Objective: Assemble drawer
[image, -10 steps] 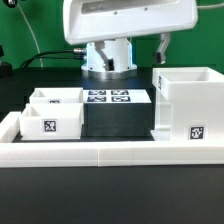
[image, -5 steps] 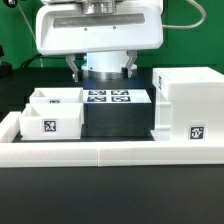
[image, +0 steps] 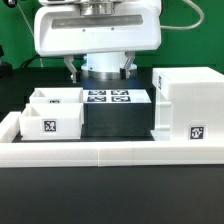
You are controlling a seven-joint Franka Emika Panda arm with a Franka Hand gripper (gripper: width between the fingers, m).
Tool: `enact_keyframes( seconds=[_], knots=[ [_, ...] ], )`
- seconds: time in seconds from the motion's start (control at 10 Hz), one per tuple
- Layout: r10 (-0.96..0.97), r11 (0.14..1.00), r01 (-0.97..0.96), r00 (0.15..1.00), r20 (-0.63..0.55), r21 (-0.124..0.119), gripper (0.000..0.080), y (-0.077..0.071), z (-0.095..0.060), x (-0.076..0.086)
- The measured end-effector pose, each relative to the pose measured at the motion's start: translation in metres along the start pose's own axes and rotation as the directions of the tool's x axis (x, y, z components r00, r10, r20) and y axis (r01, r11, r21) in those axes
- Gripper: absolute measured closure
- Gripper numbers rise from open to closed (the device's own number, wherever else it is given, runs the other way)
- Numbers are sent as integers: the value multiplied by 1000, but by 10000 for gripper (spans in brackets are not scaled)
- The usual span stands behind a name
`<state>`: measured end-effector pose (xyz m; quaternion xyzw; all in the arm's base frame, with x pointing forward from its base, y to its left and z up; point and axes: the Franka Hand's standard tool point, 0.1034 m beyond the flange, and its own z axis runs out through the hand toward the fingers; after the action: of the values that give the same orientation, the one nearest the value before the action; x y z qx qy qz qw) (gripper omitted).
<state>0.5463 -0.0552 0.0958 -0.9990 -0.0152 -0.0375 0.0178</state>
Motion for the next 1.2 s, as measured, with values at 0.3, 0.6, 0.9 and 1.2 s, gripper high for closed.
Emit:
enact_keyframes(
  seconds=[0.3,0.6,0.9,1.2],
  knots=[
    [13,1000,-12,999,36,-14,151,16,23,-19],
    [-22,998,23,999,25,-52,151,38,50,-32],
    [-31,997,33,999,19,-72,151,42,64,-36],
    [-31,997,32,999,19,-72,151,43,65,-36]
  ],
)
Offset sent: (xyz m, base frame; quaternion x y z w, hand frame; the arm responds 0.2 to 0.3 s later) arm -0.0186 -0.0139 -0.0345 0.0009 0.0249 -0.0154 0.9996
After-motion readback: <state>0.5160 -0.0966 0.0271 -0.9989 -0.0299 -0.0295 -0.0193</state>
